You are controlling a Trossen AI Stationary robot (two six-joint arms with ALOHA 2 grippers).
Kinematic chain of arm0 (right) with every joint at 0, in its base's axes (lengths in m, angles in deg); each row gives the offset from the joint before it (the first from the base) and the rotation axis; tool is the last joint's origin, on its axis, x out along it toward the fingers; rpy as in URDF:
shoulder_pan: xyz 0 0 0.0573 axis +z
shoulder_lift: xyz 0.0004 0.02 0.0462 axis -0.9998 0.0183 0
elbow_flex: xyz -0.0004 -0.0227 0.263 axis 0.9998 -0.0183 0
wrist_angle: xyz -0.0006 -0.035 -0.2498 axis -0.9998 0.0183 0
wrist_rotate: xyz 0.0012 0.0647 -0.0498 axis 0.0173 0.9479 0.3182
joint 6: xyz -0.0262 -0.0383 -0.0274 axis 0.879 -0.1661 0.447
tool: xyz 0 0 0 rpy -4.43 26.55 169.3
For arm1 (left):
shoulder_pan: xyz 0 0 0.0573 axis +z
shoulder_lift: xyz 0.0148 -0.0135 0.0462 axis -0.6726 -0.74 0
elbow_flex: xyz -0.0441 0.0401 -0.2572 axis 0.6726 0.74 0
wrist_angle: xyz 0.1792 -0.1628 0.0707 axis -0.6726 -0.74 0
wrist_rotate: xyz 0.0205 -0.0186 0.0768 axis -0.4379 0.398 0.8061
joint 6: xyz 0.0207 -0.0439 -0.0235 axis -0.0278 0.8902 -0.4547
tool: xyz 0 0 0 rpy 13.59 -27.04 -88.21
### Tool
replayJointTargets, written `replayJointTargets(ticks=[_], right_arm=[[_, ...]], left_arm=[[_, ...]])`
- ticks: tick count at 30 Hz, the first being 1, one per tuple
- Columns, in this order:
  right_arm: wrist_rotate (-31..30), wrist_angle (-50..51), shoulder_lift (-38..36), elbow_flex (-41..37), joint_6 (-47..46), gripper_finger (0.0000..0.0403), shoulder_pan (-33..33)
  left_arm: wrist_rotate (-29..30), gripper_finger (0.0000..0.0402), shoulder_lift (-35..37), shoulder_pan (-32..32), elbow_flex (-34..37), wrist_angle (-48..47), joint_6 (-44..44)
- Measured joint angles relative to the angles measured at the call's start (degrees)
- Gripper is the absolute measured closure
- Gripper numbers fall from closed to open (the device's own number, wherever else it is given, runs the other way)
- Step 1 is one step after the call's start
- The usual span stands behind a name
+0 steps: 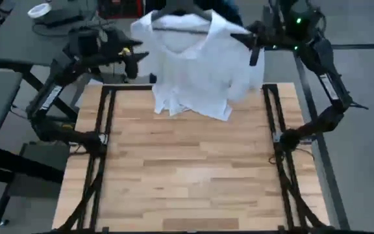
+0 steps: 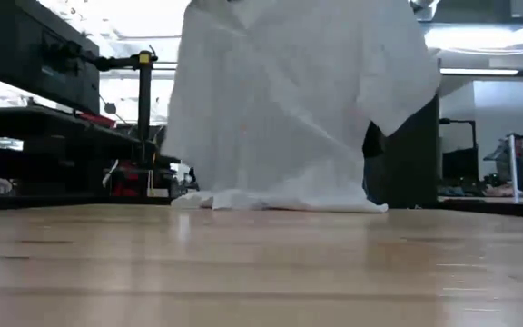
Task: Hang clothes
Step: Unhang the white polo from the rack
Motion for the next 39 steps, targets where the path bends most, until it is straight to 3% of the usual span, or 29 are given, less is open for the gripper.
replayJointTargets(ticks=[5,13,17,21,27,32,39], right_arm=[[-6.3,-0.1,1.6,0.0,0.0,0.0373,5.5],[-8.4,-3.1,4.3,0.0,-1.2,0.0373,11.6],[-8.4,-3.1,4.6,0.0,-3.0,0.0373,12.9],[-8.5,-0.4,5.2,0.0,-7.2,0.0364,13.7],[-8.6,5.9,5.5,0.1,-8.3,0.0292,14.5],[-13.1,11.0,5.5,0.1,-8.3,0.0258,14.0],[-15.3,16.0,5.9,0.1,-9.6,0.0253,13.4]], left_arm=[[12.8,0.0196,-0.1,-6.6,-1.9,3.0,-11.5],[19.9,0.0196,-4.1,-7.4,-1.9,1.5,-17.9],[27.4,0.0197,-6.2,-7.7,-1.8,3.8,-20.5],[27.8,0.022,-6.5,-8.5,-1.8,8.9,-20.3],[28.4,0.035,-6.3,-8.7,-1.8,6.3,-17.8],[32.0,0.035,-5.9,-8.8,-1.7,3.2,-17.0],[35.2,0.035,-5.2,-8.8,-1.7,4.3,-14.7]])
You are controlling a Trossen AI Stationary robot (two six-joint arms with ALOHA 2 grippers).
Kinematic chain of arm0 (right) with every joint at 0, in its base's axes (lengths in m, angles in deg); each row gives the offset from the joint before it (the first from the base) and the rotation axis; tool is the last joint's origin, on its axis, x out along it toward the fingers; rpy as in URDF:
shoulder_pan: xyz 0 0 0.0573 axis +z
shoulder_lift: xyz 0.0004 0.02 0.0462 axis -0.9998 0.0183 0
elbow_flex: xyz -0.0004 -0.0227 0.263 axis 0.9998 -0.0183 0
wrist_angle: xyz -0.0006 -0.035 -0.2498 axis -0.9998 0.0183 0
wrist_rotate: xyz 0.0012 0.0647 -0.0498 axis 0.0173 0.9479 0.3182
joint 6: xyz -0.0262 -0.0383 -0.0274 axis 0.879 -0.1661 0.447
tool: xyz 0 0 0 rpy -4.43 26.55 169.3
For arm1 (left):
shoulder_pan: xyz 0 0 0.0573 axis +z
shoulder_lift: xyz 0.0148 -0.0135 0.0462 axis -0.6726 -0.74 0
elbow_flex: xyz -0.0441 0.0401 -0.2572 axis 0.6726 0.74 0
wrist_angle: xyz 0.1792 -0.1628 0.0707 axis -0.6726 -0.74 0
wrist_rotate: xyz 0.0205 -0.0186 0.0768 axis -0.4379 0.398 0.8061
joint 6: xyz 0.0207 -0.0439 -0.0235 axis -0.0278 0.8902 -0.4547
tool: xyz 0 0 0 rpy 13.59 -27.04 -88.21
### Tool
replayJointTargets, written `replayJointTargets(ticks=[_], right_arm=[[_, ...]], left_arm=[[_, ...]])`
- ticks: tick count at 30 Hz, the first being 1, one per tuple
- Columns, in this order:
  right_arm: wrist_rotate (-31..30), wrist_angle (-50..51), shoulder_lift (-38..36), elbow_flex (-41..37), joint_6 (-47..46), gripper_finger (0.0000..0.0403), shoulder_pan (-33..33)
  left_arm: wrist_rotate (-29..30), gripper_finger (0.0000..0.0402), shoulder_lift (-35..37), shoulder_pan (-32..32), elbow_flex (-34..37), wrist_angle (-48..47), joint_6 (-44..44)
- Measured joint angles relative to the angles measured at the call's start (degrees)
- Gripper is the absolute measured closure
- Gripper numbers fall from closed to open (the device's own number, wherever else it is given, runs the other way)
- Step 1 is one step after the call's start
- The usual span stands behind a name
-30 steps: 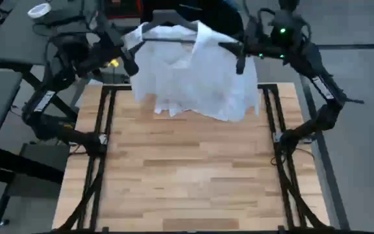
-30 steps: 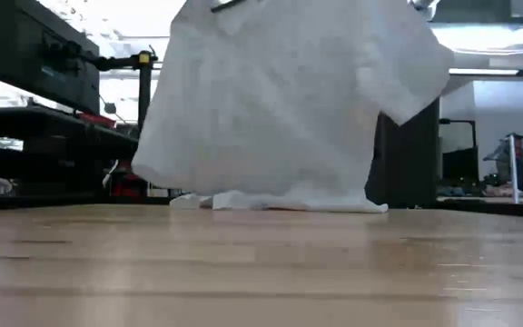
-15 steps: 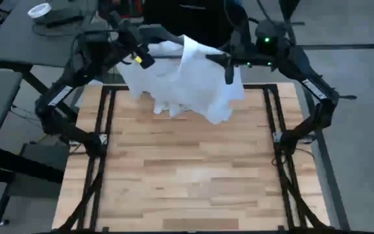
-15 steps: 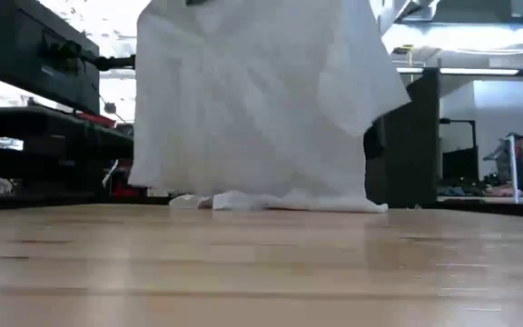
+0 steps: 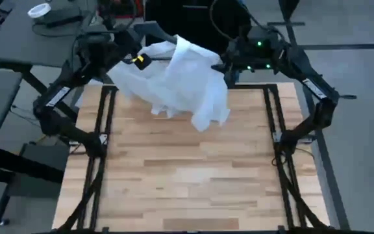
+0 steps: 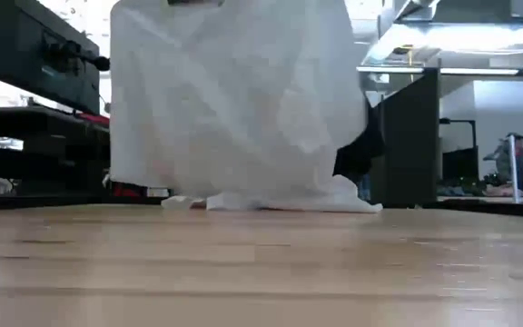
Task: Hang clothes
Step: Unhang the white polo from the rack
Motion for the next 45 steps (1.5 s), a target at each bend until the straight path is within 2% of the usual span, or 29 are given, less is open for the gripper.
replayJointTargets(ticks=[6,8,13,19,23,28,34,40,42,45], right_arm=[[0.1,-0.5,1.1,-0.1,1.4,0.0263,0.2],[0.0,-0.3,1.2,-0.1,3.2,0.028,0.2],[-1.6,0.0,1.0,-0.1,5.5,0.0386,-0.6],[-4.7,3.8,-2.4,-0.1,6.1,0.0401,-4.4],[-8.3,8.7,-6.1,-0.1,6.2,0.0402,-8.4],[-9.1,12.4,-9.8,-0.1,4.9,0.0402,-12.7],[-9.7,10.5,-10.2,-0.1,5.0,0.0403,-9.9],[-9.6,10.2,-10.1,-0.1,6.3,0.0403,-5.6],[-8.4,10.2,-10.3,-0.1,6.3,0.0403,-4.9],[-2.5,10.6,-11.4,-0.1,6.0,0.0403,-4.4]], left_arm=[[0.0,0.035,0.3,-0.3,0.0,-0.5,0.6],[0.0,0.035,0.3,-0.5,0.0,-0.6,0.7],[0.0,0.035,0.3,-0.5,0.0,-0.8,1.6],[1.4,0.035,1.5,-0.5,-0.1,-4.5,2.9],[3.8,0.035,3.0,0.1,-0.1,-7.9,8.4],[3.0,0.035,6.3,0.0,-0.1,-6.8,12.8],[-6.1,0.035,8.4,0.1,-0.1,1.7,21.4],[-26.1,0.035,8.7,0.1,-0.1,12.6,30.1],[-31.9,0.035,8.7,0.1,-0.1,12.4,29.2],[-37.3,0.035,8.7,0.1,-0.1,6.7,27.3]])
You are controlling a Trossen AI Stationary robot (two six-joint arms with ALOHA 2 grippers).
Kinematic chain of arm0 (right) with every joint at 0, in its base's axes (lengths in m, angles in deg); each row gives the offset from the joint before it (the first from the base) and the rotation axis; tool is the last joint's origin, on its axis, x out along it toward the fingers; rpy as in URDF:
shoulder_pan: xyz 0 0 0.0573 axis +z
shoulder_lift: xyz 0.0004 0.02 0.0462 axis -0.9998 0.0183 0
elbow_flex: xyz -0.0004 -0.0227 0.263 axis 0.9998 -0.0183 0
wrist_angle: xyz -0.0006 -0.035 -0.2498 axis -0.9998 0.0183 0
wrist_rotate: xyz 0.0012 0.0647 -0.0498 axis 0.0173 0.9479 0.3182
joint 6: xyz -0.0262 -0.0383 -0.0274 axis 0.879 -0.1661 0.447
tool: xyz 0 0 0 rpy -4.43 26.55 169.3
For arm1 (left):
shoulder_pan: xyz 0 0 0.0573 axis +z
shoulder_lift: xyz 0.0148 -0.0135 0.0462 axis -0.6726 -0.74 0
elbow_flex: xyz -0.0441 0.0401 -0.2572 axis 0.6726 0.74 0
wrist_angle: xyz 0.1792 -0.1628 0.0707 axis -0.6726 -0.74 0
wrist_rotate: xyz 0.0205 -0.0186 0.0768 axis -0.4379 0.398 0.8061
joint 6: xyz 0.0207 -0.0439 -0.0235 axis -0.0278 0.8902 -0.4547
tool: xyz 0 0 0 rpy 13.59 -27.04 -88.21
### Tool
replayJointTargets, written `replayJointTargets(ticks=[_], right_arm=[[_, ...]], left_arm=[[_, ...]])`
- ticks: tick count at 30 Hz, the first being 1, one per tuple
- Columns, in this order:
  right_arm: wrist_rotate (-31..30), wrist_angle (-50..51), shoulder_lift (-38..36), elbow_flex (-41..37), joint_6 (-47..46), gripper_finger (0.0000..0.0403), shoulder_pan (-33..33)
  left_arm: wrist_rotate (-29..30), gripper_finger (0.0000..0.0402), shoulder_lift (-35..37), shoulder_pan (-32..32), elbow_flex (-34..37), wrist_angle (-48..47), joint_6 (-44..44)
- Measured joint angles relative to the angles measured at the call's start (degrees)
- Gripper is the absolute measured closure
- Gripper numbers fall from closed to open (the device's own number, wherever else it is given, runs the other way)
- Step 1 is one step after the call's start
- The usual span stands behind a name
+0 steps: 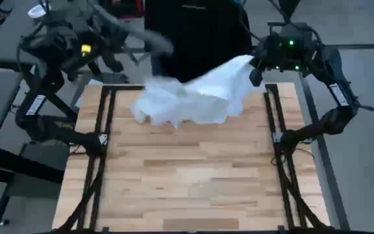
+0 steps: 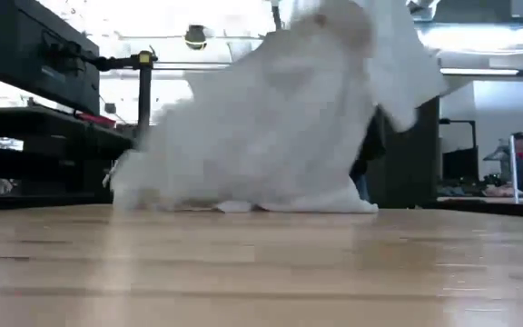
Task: Hang clothes
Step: Unhang the white polo from the rack
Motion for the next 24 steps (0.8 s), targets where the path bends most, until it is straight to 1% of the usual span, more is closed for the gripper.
replayJointTargets(ticks=[3,5,7,9,12,13,15,18,21,24], right_arm=[[5.8,2.5,-0.9,0.0,-2.3,0.0403,0.1],[6.6,5.3,-1.2,0.1,-4.3,0.0403,0.1],[6.6,8.3,-1.1,-0.5,-6.2,0.0403,0.1],[6.7,9.7,-1.2,-2.6,-9.0,0.0403,0.0],[6.7,9.0,-1.6,-8.1,-14.7,0.0403,0.0],[6.8,8.3,-1.8,-10.3,-16.7,0.0403,0.1],[6.8,6.9,-2.3,-15.4,-19.9,0.0403,0.6],[6.7,4.1,-3.9,-23.9,-22.6,0.0403,2.3],[6.7,-1.7,-5.8,-32.5,-26.4,0.0403,4.5],[6.7,-8.3,-7.6,-40.5,-31.3,0.0403,7.1]], left_arm=[[0.0,0.035,0.2,0.0,0.0,-10.8,-2.8],[2.8,0.035,0.2,0.0,0.0,-18.8,-3.1],[8.3,0.035,-0.5,0.0,0.0,-27.1,-2.2],[14.2,0.035,-1.9,0.0,0.0,-34.8,0.7],[22.7,0.0351,-4.7,0.0,0.9,-42.9,9.6],[24.4,0.0351,-5.1,0.0,2.0,-44.3,12.7],[25.7,0.0351,-5.2,-0.1,5.5,-45.9,16.8],[26.3,0.0351,-4.6,-0.9,13.3,-47.1,20.4],[26.1,0.0351,-3.8,-1.9,23.1,-47.1,21.2],[25.1,0.0351,-2.0,-2.5,33.6,-43.8,26.0]])
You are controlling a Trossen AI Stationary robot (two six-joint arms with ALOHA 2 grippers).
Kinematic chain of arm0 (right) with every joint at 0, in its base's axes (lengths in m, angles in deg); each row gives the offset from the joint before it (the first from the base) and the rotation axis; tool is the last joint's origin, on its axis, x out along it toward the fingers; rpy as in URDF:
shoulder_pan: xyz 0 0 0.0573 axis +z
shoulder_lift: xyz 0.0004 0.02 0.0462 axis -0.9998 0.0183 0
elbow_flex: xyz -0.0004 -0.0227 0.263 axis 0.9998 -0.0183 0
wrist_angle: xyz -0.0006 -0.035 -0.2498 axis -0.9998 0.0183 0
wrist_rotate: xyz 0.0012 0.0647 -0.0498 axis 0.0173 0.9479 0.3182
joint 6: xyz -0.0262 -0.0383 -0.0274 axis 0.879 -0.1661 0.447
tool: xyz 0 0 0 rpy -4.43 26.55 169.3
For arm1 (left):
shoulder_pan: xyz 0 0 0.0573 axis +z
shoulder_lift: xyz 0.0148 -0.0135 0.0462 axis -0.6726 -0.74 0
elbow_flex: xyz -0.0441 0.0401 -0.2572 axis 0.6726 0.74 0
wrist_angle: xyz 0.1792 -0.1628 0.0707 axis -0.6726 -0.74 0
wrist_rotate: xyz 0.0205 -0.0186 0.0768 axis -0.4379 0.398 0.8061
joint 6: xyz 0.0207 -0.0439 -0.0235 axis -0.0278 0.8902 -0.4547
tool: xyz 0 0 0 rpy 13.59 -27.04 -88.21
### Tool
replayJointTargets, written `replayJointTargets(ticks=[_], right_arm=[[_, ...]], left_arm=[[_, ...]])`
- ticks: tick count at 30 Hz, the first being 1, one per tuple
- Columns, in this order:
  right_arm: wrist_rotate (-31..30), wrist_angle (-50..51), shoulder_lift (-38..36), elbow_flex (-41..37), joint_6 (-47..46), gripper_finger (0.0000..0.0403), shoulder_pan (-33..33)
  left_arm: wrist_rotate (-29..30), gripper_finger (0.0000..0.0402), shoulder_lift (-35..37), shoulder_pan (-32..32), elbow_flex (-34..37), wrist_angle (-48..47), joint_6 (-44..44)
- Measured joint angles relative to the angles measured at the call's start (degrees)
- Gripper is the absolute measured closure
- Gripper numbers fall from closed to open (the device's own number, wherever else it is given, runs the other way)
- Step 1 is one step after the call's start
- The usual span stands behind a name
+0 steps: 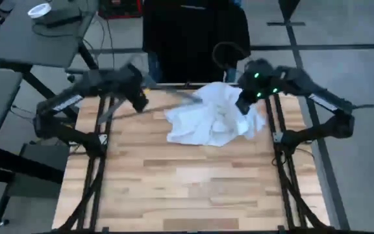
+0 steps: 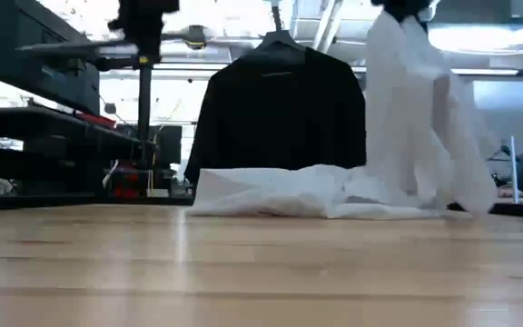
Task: Hang clothes
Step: Unhang the white polo from the rack
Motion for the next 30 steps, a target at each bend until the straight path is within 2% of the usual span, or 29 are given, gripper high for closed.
replayJointTargets(ticks=[6,13,15,20,27,30], right_arm=[[0.0,-8.1,-0.4,-10.2,-10.4,0.0403,4.8],[0.0,-11.8,2.5,-15.1,-17.3,0.0403,10.3],[0.0,-13.2,3.5,-15.8,-18.6,0.0403,12.0],[0.0,-16.4,5.2,-15.9,-19.5,0.0403,13.1],[-0.2,-18.3,5.0,-15.9,-15.3,0.0403,10.4],[-0.2,-18.5,5.1,-15.9,-16.2,0.0403,10.7]], left_arm=[[-1.9,0.035,3.3,-0.1,18.9,13.3,13.3],[-1.9,0.0347,3.3,-0.2,31.4,19.6,21.8],[-2.5,0.0346,3.3,-0.2,33.1,20.8,22.9],[-9.1,0.033,3.2,0.1,35.3,21.7,20.2],[-20.3,0.0272,3.2,1.4,35.5,19.6,16.5],[-28.5,0.0255,3.2,1.8,35.5,18.0,15.0]])
